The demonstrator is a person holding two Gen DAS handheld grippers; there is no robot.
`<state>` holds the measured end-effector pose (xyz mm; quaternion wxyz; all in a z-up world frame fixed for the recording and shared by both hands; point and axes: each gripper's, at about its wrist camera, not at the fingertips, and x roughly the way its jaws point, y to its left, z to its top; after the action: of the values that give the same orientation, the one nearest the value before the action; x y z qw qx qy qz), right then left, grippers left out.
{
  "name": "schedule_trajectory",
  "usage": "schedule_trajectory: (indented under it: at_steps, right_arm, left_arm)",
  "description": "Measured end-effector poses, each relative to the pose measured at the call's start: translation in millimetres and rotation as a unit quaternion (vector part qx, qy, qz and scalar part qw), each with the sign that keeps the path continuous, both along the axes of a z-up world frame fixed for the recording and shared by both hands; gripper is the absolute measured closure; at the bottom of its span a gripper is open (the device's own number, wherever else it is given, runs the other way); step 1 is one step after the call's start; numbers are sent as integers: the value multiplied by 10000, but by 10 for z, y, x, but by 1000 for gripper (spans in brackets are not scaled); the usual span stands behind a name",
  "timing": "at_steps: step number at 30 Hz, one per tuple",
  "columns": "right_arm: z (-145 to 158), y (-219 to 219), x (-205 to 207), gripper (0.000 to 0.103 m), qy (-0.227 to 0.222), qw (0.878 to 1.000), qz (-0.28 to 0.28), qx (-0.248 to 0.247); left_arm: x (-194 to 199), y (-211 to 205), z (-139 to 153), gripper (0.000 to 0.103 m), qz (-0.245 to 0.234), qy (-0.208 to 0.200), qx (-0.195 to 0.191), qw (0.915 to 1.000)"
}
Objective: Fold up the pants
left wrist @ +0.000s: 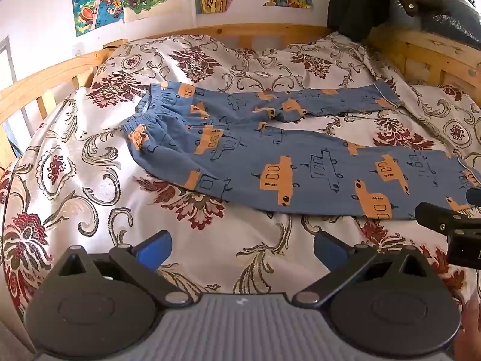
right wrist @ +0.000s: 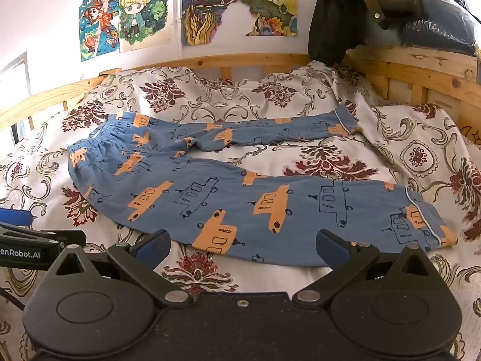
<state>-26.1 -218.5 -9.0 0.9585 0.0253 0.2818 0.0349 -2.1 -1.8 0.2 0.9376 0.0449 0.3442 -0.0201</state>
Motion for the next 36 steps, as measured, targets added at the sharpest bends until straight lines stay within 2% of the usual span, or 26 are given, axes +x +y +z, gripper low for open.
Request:
schedule_trajectory:
  at_steps: [6, 36]
  right_arm:
    - [-1, -4, 0, 1, -4, 10000, -4, -5]
    - [0, -19, -11, 1, -11, 10000, -19, -15]
  left_arm:
    - [9, 33, -74, 0, 35, 26, -8, 10000]
    - [18, 25, -10, 0, 126, -27, -7, 9999]
